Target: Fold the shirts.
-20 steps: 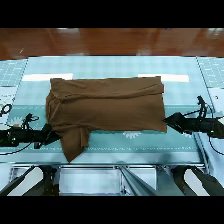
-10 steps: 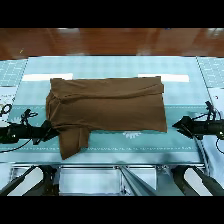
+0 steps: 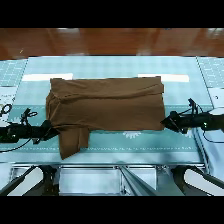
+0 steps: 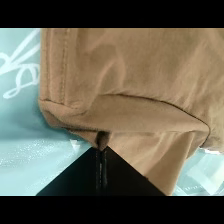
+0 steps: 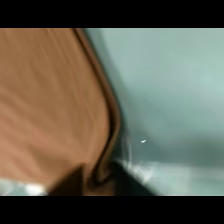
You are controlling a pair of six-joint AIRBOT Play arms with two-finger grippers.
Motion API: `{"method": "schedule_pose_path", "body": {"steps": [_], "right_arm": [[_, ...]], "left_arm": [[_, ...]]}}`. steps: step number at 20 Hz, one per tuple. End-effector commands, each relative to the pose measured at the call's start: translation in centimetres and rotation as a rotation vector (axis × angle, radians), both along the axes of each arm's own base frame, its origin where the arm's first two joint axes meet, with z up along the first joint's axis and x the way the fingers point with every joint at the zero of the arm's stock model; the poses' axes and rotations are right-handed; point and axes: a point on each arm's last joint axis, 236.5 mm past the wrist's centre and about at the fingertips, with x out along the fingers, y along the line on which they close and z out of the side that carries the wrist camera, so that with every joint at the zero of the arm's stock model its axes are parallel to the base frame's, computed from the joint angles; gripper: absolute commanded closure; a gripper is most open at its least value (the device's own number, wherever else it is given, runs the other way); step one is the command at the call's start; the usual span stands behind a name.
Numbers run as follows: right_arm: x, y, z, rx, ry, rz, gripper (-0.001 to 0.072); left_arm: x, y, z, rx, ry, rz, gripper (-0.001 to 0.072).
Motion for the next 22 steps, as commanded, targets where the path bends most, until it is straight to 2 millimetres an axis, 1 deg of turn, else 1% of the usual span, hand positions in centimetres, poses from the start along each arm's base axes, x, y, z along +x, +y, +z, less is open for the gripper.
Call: {"method": "schedule_pose_path", "body": {"steps": [1,2,3,5,6,7,9,10,11,13,14,15,16,18,20,22], "right_arm": [[2.2,2.4,0.7,0.037,-0.067,0.13,0.0692],[2.1,2.9,1.2,0.043,-0.074,0.185,0.0692],[2.2,2.9,1.6,0.036,-0.078,0.204,0.0692],[3.1,2.1,2.7,0.014,-0.113,0.207,0.0692],[3.9,1.6,3.5,0.0,-0.142,0.196,0.0692],[4.8,1.1,4.4,-0.012,-0.168,0.19,0.0692],[7.3,0.1,6.2,-0.047,-0.23,0.174,0.0692],[8.5,0.0,7.0,-0.052,-0.255,0.166,0.0692],[9.7,0.1,7.8,-0.055,-0.279,0.169,0.0692],[12.1,0.0,8.8,-0.062,-0.314,0.166,0.0692],[13.5,-0.4,9.1,-0.067,-0.328,0.149,0.0692],[14.6,-0.7,9.3,-0.071,-0.337,0.135,0.0692],[15.7,-1.1,9.5,-0.078,-0.352,0.126,0.0692],[17.9,-1.3,9.9,-0.068,-0.38,0.106,0.0692],[19.8,-1.5,9.8,-0.052,-0.399,0.084,0.0692],[21.4,-1.7,9.5,-0.035,-0.407,0.067,0.0692]], "left_arm": [[0.0,0.0,0.1,-0.001,-0.001,-0.002,0.0693],[0.1,0.0,0.1,0.0,-0.002,-0.003,0.0692],[0.2,0.1,0.3,0.001,-0.01,-0.011,0.0692],[1.2,0.5,1.3,0.005,-0.034,-0.022,0.0692],[2.1,1.0,2.0,0.016,-0.057,-0.026,0.0692],[3.5,1.8,2.8,0.041,-0.095,-0.025,0.0692],[6.7,3.4,4.6,0.113,-0.199,-0.038,0.0692],[8.6,3.9,5.8,0.14,-0.254,-0.033,0.0692],[10.7,4.1,7.2,0.158,-0.316,-0.026,0.0693],[15.0,3.9,10.2,0.171,-0.427,-0.008,0.0693],[16.9,3.6,11.5,0.178,-0.469,-0.012,0.0692],[18.5,3.2,12.4,0.183,-0.496,-0.032,0.0693],[20.0,2.7,13.0,0.182,-0.514,-0.056,0.0693],[22.5,2.1,13.4,0.167,-0.515,-0.059,0.0692],[24.9,2.1,13.1,0.153,-0.506,-0.049,0.0693],[27.0,2.5,12.5,0.137,-0.488,-0.022,0.0693]]}}
